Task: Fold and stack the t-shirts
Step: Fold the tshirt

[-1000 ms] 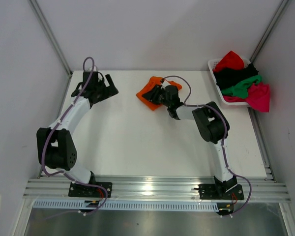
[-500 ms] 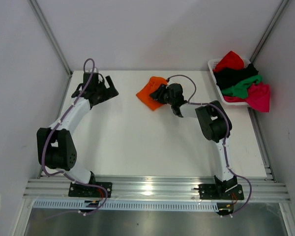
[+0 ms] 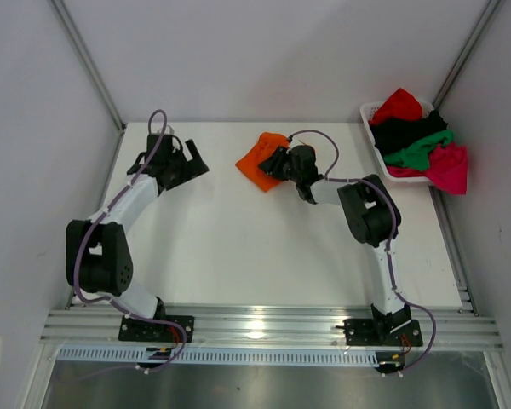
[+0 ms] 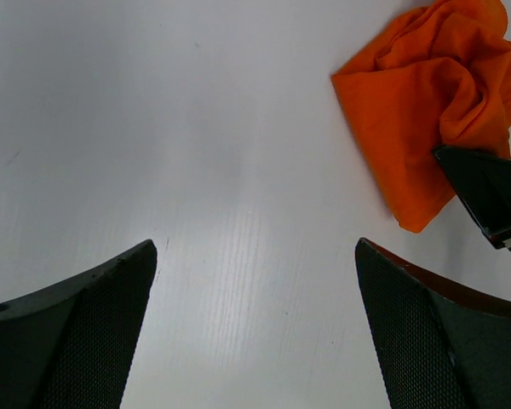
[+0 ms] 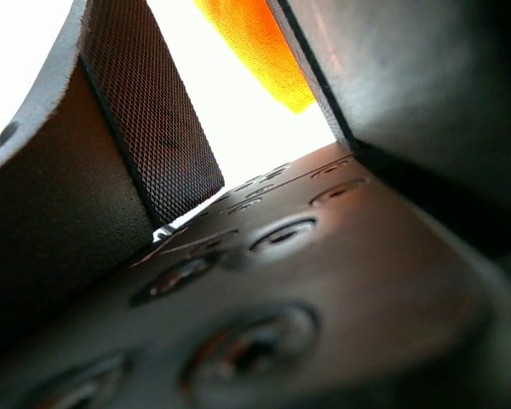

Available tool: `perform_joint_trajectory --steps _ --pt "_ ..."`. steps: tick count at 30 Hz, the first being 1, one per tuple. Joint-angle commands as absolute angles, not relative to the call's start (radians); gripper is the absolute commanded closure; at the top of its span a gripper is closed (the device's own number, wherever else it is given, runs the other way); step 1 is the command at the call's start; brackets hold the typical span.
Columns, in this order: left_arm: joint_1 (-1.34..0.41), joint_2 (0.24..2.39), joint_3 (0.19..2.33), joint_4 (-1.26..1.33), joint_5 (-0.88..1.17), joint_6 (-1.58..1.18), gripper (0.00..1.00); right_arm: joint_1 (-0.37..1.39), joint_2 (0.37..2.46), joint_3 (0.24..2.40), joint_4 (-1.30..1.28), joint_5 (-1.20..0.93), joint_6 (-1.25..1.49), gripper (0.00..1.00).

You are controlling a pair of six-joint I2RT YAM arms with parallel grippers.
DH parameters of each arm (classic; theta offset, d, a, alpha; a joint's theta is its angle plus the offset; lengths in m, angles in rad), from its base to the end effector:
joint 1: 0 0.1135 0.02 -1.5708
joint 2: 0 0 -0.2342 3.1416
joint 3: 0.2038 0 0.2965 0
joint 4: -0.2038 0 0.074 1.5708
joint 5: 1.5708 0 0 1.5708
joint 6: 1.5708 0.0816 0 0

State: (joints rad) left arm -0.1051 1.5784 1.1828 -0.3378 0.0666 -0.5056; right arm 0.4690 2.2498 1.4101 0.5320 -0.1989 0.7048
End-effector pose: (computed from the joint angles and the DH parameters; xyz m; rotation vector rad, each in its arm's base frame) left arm 0.4254 -0.0503 0.1871 -0.4302 2.2937 -0.3863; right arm 0.4855 0.2641 0.0730 0.0899 1.9937 0.9717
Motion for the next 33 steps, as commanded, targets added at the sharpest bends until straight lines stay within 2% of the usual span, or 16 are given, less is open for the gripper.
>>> perform_joint_trajectory --steps 1,5,12,20,33 --pt "-0.107 1.549 1.135 -0.269 0.138 -0.546 0.01 0.468 2.275 1.436 0.565 -0.175 0.673 0.58" --pt "-0.117 1.534 1.037 -0.209 0.167 -0.568 0.01 0.457 2.269 1.497 0.503 -0.109 0.624 0.58" --pt "-0.136 1.581 0.988 -0.158 0.196 -0.583 0.01 0.426 2.232 1.543 0.446 -0.04 0.565 0.57" --pt "-0.23 1.718 1.012 -0.146 0.189 -0.583 0.0 0.4 2.206 1.562 0.433 -0.035 0.526 0.57" --pt "-0.353 1.799 1.052 -0.147 0.172 -0.597 0.01 0.368 2.232 1.608 0.407 -0.015 0.494 0.58"
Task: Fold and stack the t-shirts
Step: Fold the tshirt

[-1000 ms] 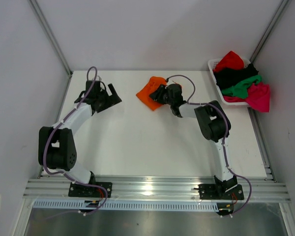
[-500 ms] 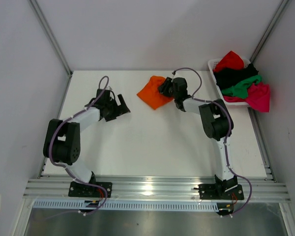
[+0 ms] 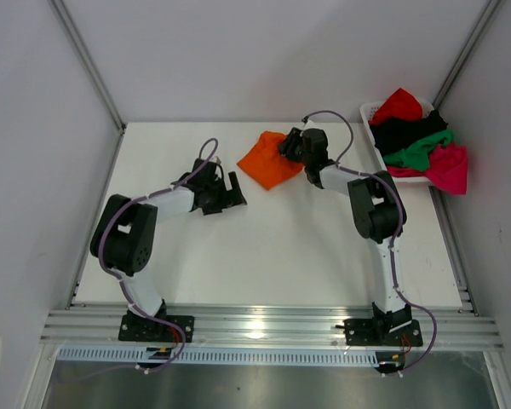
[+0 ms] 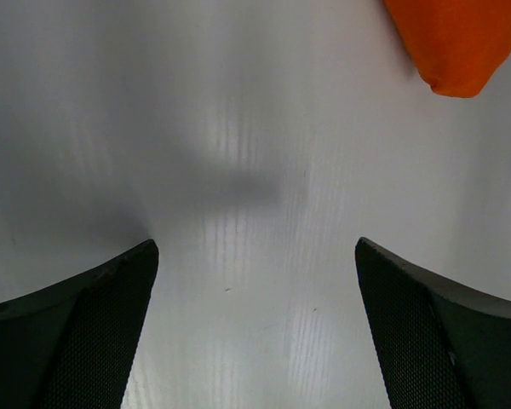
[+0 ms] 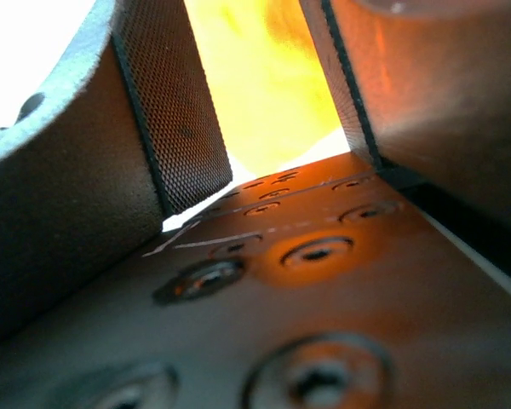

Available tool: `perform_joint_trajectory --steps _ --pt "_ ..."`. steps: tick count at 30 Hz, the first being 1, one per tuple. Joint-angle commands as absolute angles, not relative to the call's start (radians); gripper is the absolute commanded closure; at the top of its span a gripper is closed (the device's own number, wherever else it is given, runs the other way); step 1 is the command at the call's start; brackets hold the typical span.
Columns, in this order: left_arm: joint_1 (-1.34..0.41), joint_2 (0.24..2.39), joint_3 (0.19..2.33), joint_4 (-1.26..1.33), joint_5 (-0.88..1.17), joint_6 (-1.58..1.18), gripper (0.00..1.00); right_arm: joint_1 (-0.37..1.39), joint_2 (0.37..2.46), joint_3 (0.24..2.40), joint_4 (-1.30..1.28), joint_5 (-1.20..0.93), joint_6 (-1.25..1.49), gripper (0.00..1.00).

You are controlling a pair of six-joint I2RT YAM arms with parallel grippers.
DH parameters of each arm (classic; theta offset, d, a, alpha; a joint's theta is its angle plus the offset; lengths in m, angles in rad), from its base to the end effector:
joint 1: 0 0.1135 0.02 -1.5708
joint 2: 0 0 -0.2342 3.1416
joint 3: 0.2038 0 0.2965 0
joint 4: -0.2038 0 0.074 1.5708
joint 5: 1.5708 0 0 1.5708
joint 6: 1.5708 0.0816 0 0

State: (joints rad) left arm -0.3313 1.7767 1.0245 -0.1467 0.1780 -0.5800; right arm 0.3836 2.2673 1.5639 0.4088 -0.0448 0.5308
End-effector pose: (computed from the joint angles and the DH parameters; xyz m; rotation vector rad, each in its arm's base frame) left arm 0.3896 -0.1493 0.0674 -0.2374 2.5400 -0.5961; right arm 0.5359 0.2202 0.1060 0.1094 1.9171 0.6671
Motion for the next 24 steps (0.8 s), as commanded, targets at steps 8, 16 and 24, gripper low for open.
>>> perform_joint_trajectory --steps 8,16,24 --pt "-0.38 1.787 1.049 -0.15 0.175 -0.601 0.01 0.334 2.192 1.58 0.419 -0.023 0.492 0.57" --pt "-0.38 1.66 1.069 -0.216 0.124 -0.56 0.01 0.367 2.083 1.454 0.491 -0.132 0.519 0.57" --pt "-0.38 1.5 1.081 -0.273 0.104 -0.54 0.0 0.39 2.011 1.42 0.52 -0.215 0.557 0.57"
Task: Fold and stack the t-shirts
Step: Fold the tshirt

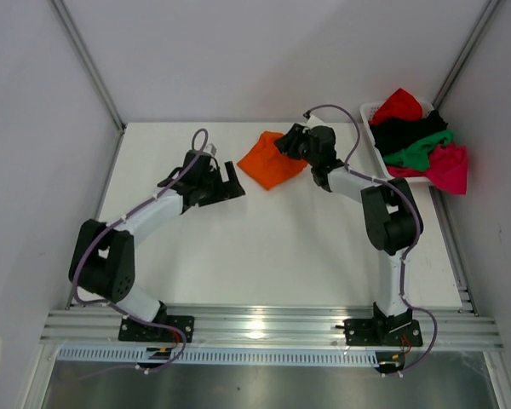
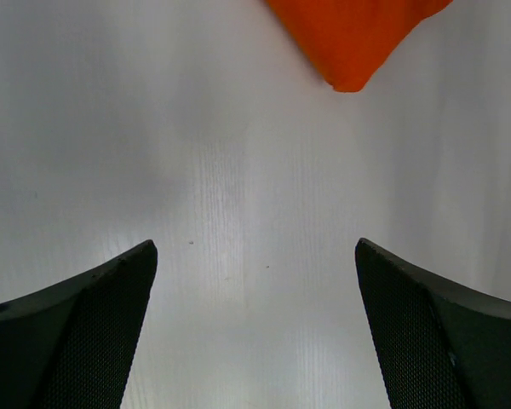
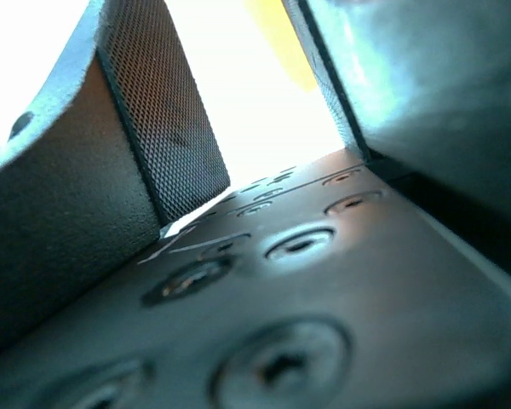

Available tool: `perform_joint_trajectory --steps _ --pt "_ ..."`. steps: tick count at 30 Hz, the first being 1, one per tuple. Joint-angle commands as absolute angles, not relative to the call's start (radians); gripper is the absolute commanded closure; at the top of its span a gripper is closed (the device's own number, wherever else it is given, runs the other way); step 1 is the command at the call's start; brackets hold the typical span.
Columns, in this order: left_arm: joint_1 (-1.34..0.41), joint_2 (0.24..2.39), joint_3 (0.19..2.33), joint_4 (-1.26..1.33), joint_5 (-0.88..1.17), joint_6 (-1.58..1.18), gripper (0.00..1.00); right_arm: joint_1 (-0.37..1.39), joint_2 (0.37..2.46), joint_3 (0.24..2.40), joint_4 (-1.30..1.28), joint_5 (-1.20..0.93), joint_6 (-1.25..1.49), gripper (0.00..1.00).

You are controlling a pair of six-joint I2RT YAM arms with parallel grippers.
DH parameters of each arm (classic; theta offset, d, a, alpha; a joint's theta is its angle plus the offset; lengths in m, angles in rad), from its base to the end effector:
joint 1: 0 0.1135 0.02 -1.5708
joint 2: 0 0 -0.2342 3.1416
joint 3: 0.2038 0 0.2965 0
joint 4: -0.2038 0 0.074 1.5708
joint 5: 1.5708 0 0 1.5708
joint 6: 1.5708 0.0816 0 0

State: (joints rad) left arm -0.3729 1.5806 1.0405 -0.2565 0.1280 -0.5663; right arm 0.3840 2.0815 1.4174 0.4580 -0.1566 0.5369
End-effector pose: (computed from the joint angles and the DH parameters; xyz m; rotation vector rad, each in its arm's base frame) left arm 0.3785 -0.1593 0.1391 -0.1722 2.4367 -0.5901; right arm 0.5065 0.2184 0.1545 0.0236 1.8457 0.7946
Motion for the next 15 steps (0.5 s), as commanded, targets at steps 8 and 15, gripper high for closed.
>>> perform_joint_trajectory --steps 8,15 --pt "-0.379 1.29 1.111 -0.314 0.11 -0.541 0.01 0.411 2.138 1.486 0.531 -0.253 0.615 0.57" --pt "-0.379 1.105 1.062 -0.247 0.146 -0.563 0.01 0.417 2.293 1.58 0.534 -0.262 0.676 0.57"
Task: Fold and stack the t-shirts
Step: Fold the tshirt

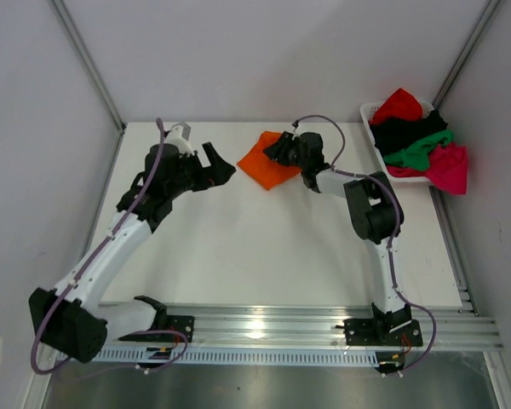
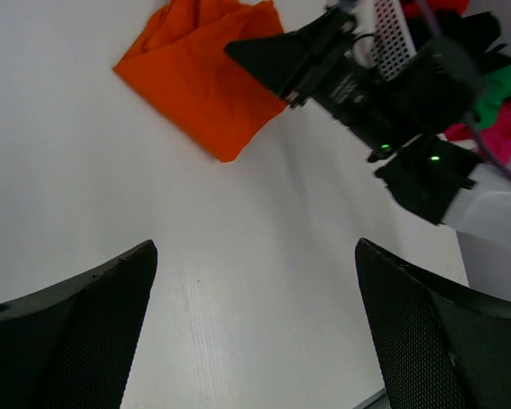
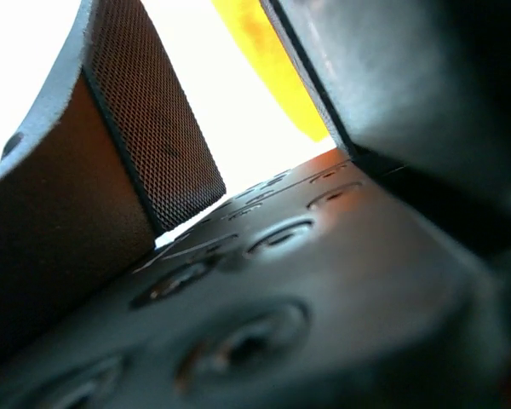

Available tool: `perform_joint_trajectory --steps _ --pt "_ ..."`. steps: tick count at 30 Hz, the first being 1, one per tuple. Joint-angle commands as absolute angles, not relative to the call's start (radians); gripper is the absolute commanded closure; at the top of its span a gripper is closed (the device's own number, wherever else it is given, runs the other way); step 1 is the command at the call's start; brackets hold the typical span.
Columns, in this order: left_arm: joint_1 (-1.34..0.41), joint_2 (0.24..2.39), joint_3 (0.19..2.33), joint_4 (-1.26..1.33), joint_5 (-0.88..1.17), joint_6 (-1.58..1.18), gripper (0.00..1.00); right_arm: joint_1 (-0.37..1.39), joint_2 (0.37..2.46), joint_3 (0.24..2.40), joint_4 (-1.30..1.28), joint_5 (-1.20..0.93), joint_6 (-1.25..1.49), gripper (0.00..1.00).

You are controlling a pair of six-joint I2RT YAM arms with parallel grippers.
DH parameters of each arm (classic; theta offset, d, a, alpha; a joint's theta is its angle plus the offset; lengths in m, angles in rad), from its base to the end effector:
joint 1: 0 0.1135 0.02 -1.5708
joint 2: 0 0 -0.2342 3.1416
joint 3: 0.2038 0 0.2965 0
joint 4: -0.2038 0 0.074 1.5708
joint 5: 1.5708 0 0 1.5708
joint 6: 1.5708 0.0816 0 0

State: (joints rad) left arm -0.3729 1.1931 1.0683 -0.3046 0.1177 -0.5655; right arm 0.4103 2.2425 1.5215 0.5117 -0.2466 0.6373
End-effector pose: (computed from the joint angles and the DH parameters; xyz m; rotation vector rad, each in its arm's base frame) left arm 0.3412 -0.1438 0.2900 -0.1210 2.0670 -0.7093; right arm 0.5177 0.2469 0.1184 0.0253 1.8800 0.9586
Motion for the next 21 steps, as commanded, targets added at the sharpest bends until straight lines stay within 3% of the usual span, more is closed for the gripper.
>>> perform_joint_trajectory --steps 1,14,21 --pt "-0.379 1.088 1.046 -0.238 0.15 -0.572 0.0 0.417 2.305 1.591 0.529 -0.262 0.68 0.57" --pt "-0.379 0.887 1.0 -0.219 0.172 -0.584 0.01 0.434 2.425 1.695 0.37 -0.216 0.704 0.58" --pt "-0.379 0.83 1.006 -0.247 0.137 -0.568 0.01 0.442 2.346 1.554 0.322 -0.204 0.687 0.58"
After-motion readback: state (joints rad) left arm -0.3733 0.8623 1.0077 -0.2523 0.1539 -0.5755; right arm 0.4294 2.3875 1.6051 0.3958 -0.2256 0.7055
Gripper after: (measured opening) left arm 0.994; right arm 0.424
